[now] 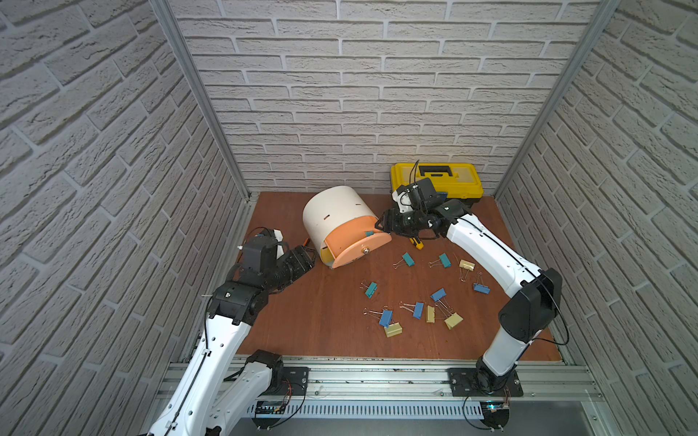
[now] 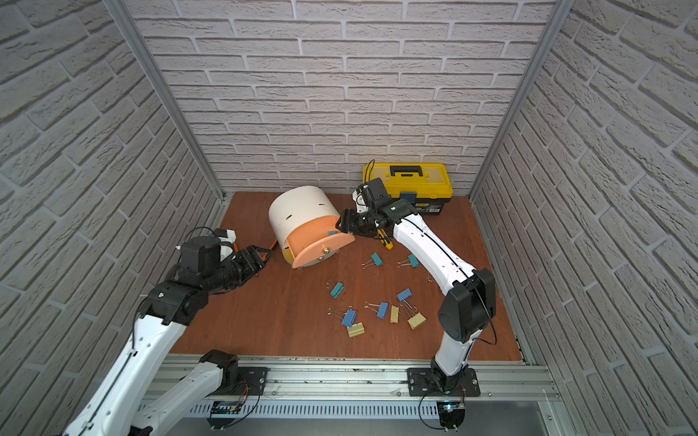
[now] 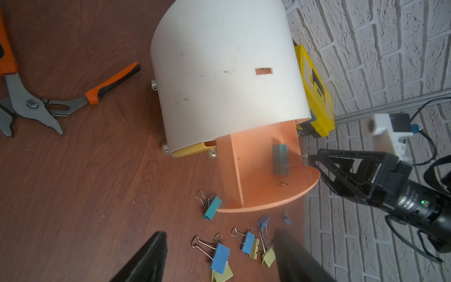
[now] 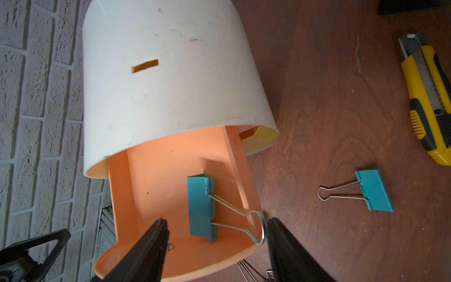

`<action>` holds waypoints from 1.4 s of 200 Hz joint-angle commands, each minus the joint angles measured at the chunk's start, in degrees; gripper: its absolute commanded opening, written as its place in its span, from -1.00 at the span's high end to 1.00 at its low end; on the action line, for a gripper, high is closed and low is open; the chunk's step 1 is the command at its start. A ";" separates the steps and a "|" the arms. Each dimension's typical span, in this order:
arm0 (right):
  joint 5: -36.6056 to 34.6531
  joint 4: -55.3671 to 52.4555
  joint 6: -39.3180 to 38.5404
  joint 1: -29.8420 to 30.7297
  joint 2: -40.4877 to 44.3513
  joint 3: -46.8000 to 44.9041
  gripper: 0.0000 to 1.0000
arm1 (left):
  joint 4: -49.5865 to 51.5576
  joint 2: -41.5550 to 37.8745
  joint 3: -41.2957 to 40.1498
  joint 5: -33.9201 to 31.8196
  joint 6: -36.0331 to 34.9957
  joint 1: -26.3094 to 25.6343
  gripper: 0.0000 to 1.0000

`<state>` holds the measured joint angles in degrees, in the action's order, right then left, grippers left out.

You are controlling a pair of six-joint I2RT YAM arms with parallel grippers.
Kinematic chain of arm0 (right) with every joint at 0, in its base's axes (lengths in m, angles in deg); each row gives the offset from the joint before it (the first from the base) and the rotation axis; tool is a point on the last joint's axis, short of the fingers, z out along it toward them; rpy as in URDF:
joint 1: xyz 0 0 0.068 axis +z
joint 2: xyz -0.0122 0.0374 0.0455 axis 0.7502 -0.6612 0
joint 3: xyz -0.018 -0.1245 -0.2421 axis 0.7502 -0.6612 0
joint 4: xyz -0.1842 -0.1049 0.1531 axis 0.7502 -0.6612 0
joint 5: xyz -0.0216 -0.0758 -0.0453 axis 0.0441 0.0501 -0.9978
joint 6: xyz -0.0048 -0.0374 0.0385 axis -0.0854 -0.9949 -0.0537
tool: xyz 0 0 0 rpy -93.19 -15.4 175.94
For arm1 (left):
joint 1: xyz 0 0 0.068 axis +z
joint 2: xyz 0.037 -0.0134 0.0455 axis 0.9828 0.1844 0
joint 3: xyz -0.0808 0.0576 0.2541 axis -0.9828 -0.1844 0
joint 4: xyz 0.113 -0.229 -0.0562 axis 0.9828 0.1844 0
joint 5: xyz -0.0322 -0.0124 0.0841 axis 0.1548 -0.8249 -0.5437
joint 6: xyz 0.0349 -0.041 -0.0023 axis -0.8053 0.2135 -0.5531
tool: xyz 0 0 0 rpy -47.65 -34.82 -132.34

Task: Put the binder clips in the drawer according to color
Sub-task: Place the binder clip in the drawer.

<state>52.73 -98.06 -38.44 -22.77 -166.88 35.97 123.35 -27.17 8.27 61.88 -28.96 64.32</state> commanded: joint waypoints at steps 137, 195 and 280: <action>8.35 6.10 2.73 -0.18 -3.10 3.41 -0.32 | -0.28 -1.06 -1.89 -0.20 0.04 0.46 -0.47; 10.92 7.12 3.72 -0.19 -3.82 4.72 -0.32 | -1.41 -1.13 -2.81 0.08 0.59 0.50 -0.47; 1.52 -0.19 -2.12 -0.25 0.05 3.25 -0.42 | -1.69 -1.33 -3.25 0.50 0.64 0.53 -0.48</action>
<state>57.26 -96.73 -37.91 -23.12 -170.37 39.09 123.61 -28.15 5.82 61.92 -28.30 64.39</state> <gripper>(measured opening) 0.708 0.736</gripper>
